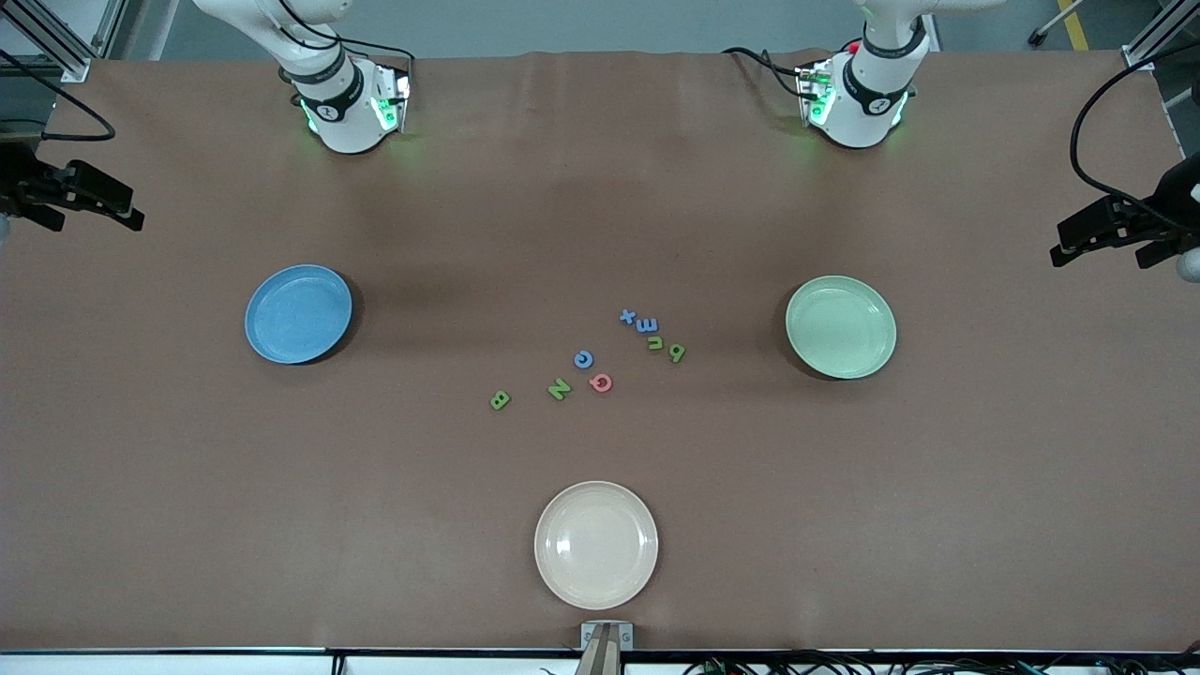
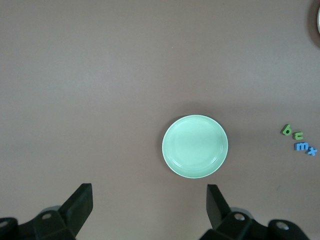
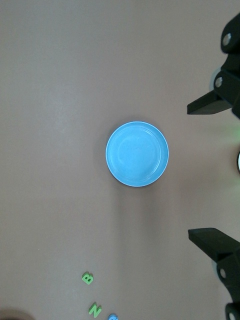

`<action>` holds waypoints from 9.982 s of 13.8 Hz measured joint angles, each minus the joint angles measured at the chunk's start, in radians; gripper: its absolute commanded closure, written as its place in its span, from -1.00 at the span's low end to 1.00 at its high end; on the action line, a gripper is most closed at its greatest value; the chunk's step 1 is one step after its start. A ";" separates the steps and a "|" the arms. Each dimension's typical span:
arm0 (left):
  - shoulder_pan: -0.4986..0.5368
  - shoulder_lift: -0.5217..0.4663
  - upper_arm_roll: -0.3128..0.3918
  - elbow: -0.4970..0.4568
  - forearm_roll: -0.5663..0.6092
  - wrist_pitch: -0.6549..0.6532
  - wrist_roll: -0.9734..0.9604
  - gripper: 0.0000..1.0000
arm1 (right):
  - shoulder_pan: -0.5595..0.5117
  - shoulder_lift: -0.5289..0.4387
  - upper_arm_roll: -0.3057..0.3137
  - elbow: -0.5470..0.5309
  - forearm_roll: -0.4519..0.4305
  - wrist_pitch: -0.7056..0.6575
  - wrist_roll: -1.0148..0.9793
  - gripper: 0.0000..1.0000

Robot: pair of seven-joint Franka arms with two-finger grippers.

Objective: Sort uppercase to blue plate, lowercase to green plate

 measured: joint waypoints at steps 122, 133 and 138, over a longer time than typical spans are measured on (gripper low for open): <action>0.079 0.216 -0.464 -0.787 0.145 0.982 -0.623 -0.99 | 0.090 0.291 0.008 -0.632 -0.033 0.799 0.501 -1.00; -0.164 0.492 -0.508 -0.445 0.152 0.971 -1.074 -0.98 | 0.442 0.330 0.022 -0.383 0.091 0.760 0.954 -1.00; -0.258 0.589 -0.476 -0.324 0.214 0.897 -1.195 -0.91 | 0.605 0.531 0.022 -0.211 0.091 0.825 1.211 -1.00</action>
